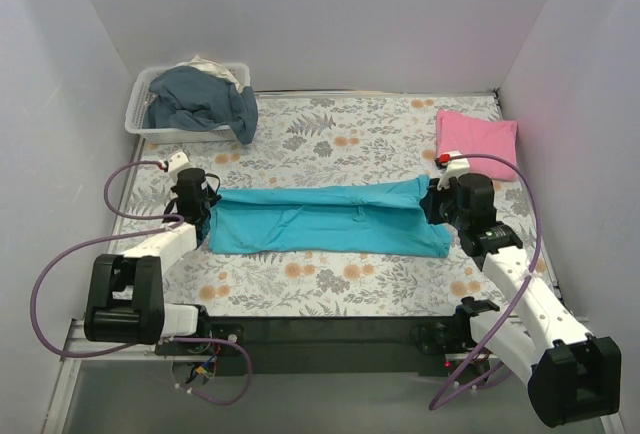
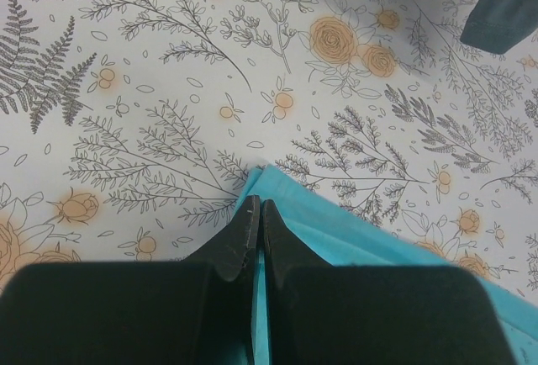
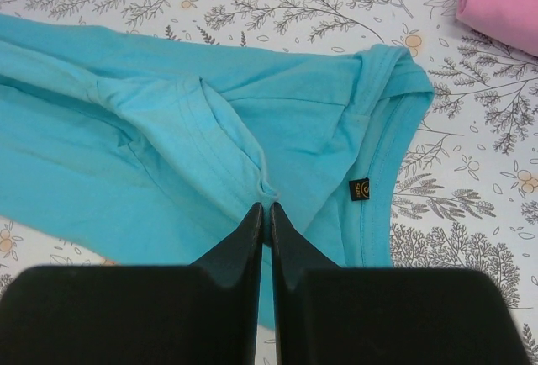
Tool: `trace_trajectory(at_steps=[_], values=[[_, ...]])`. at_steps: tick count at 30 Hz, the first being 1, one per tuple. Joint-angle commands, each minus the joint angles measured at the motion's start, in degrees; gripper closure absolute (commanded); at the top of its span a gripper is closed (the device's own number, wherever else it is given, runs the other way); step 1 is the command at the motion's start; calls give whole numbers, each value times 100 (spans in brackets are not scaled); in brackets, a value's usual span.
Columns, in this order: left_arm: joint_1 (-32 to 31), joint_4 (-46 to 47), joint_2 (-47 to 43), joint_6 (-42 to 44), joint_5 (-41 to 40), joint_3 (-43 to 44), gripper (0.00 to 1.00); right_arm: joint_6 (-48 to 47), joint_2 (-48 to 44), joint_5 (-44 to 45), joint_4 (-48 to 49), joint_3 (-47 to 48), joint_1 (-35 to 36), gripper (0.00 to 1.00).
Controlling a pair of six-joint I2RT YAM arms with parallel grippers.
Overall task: Fold and stack the t-shirts
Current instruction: Fold the tshirt
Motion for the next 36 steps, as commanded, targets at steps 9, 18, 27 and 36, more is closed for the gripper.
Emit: trace_trajectory(at_steps=[9,18,27,36], values=[[25,-215,-413,-378,-189,-290,100,89,-187,216,-198,-23,17,99],[8,-93,-1440,-546,-646,-659,10,133,-319,383,-269,143,79,46],[-211,391,-873,-309,-181,-352,4,177,866,-160,547,600,122,45],[-563,602,-229,-212,-216,-88,2,63,2721,-372,1251,1426,781,49]])
